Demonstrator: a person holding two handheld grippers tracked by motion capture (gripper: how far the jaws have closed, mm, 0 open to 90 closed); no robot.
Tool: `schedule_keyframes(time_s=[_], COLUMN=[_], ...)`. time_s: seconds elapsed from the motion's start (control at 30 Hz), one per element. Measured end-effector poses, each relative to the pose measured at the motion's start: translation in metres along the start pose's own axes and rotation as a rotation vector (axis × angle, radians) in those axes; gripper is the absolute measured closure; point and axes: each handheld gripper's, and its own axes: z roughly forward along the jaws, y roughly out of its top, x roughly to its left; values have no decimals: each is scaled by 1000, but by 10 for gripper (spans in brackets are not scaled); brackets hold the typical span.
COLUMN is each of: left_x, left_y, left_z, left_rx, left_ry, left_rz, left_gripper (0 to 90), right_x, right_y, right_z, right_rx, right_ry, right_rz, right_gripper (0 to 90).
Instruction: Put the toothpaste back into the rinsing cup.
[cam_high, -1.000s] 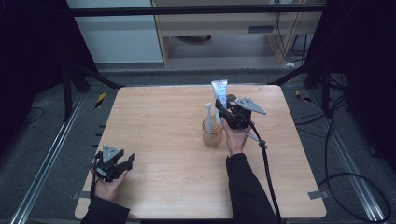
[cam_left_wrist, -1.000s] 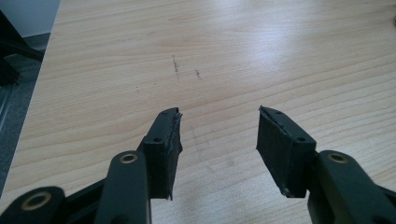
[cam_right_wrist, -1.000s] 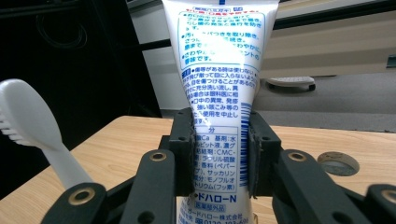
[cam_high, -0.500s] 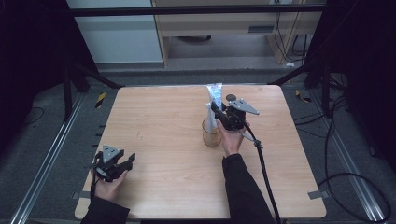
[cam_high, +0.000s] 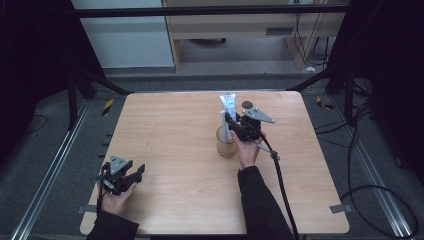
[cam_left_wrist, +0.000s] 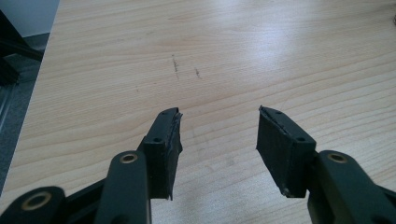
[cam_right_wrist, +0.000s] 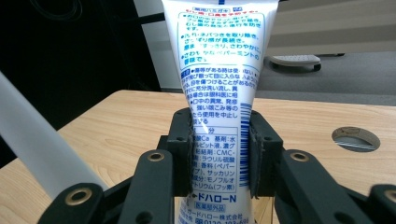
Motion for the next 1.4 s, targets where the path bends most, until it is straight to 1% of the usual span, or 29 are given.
schedule_keyframes(time_s=[0.07,0.13,0.33,0.43,0.67,0.73,0.77,0.87,0.97,1.07,1.17,1.27,1.4], left_x=[0,0,0,0,0,0,-1,-1,-1,-1,-1,-1,-1], left_y=[0,0,0,0,0,0,0,0,0,0,0,0,0], left_z=[0,0,0,0,0,0,0,0,0,1,1,1,0], left_rx=[0,0,0,1,2,2,2,2,2,2,2,2,2], left_ry=[0,0,0,-1,-2,-3,-3,-2,-2,-3,-2,-3,-3], left_rz=[0,1,-1,1,0,2,2,3,3,4,3,4,4], left_gripper=[487,487,487,486,486,486,486,486,486,486,486,486,487], right_x=[0,0,-1,-1,-1,-1,0,0,-1,-3,-4,-3,1], right_y=[-1,-2,-6,-8,-7,-5,-4,-4,-8,-13,-16,-15,-14], right_z=[1,1,4,4,2,0,-2,-3,-4,-6,-8,-10,-14], right_rx=[10,13,45,60,90,96,104,141,173,189,199,215,223], right_ry=[2,1,4,16,22,34,36,24,18,14,21,16,-6], right_rz=[1,-9,-7,-9,-22,-20,-25,-66,-77,-81,-83,-105,-137], right_gripper=[672,670,662,655,630,605,598,596,595,595,587,578,552])
